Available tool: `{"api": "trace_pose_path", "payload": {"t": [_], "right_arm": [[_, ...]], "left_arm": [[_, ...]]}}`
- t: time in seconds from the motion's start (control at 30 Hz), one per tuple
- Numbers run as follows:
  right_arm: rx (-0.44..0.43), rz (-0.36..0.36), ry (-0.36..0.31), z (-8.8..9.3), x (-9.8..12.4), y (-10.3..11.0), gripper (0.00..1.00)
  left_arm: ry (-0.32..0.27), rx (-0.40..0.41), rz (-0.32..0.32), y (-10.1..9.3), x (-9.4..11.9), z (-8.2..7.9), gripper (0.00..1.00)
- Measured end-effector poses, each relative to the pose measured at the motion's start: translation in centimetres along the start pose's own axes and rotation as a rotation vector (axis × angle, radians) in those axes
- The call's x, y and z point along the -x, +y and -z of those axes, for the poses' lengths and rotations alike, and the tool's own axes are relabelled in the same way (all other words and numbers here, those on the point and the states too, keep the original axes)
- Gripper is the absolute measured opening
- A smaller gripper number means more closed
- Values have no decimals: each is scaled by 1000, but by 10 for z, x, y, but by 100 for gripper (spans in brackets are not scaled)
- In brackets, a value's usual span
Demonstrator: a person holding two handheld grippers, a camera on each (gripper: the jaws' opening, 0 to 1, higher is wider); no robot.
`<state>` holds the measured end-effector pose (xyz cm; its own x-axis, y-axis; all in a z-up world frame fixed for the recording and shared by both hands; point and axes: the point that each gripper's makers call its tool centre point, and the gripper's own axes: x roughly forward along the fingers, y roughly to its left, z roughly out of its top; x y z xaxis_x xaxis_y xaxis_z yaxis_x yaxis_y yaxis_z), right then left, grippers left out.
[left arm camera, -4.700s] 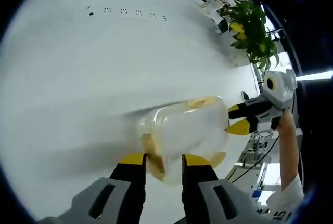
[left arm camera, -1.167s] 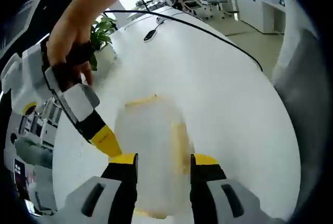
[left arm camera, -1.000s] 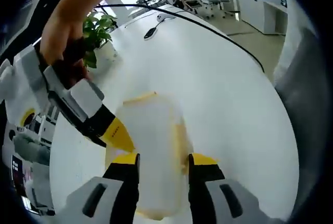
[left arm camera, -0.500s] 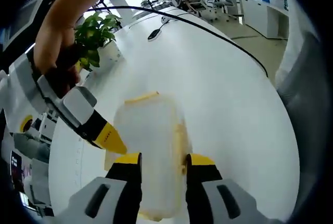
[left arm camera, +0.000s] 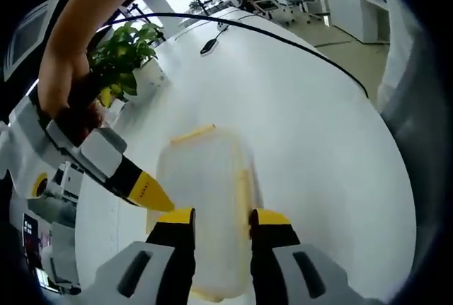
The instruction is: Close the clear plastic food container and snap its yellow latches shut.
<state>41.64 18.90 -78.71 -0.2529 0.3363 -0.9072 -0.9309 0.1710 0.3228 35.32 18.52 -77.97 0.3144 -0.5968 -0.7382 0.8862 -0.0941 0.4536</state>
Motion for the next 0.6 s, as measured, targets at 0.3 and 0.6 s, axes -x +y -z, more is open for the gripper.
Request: {"api": "trace_pose_path", "payload": {"t": [0.3, 0.6], "right_arm": [[7, -66, 74, -2, -3, -1, 22], [22, -130, 90, 4, -15, 2, 22]], "left_arm": [[-12, 0, -9, 2, -4, -1, 23], [-13, -14, -16, -1, -6, -3, 23]]}}
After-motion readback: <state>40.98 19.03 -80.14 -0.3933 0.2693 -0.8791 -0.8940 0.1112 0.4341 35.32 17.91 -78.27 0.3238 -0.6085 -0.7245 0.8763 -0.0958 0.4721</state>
